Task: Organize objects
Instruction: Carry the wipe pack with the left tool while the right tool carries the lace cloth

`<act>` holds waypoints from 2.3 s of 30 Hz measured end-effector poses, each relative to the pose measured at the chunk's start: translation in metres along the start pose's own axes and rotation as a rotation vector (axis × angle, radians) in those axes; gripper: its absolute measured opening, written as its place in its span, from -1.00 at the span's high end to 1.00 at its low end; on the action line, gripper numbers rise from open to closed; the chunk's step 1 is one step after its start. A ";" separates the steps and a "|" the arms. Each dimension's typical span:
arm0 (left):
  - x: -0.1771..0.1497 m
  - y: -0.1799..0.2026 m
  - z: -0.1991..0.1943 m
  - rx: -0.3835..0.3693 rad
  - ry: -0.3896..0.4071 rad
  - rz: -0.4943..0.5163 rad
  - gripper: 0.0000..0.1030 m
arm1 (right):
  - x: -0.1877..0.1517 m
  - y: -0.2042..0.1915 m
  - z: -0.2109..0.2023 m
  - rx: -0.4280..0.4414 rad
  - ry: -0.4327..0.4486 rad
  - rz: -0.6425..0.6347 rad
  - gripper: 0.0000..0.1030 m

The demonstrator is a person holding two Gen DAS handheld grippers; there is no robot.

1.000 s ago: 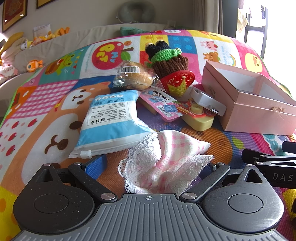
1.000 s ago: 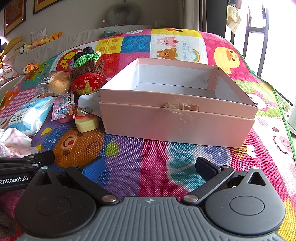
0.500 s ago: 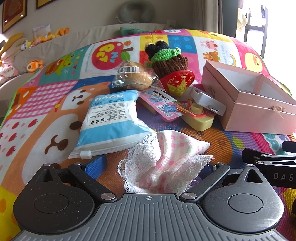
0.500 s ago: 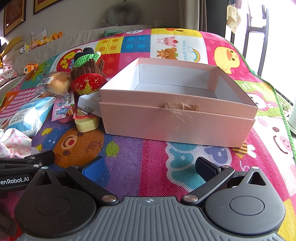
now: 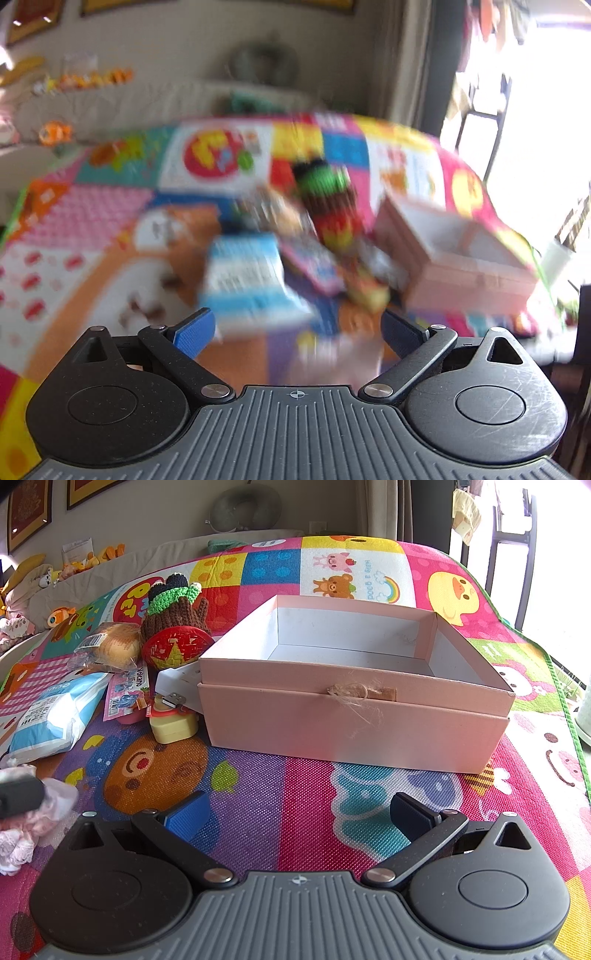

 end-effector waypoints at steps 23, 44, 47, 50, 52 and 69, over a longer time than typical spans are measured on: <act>0.006 -0.053 0.015 -0.040 -0.127 -0.069 -0.15 | -0.002 0.003 -0.010 0.071 -0.114 -0.063 -1.00; -0.009 -0.044 -0.029 -0.085 -0.155 0.009 -0.15 | -0.012 -0.087 -0.077 0.418 0.025 -0.353 0.26; -0.007 -0.018 -0.023 -0.138 -0.176 0.040 -0.15 | -0.008 -0.047 -0.088 0.369 0.065 -0.312 0.39; 0.013 0.021 -0.010 -0.221 -0.164 0.082 -0.15 | 0.004 0.004 -0.102 0.309 0.113 -0.225 0.41; 0.036 0.054 0.005 -0.284 -0.135 0.114 -0.15 | 0.018 0.042 -0.114 0.256 0.165 -0.149 0.41; 0.026 0.210 0.240 -0.329 -0.476 0.031 -0.16 | 0.031 0.202 -0.103 -0.001 0.286 0.138 0.41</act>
Point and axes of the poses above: each gripper's, at about its wrist camera, not at the fingertips, and z roughly the way its jaws point, y to its right, x to its top, the point moved 6 cm from there along z, roughly the way its jaws point, and after that the axes turned 10 degrees about -x, right-handed, at the moved point
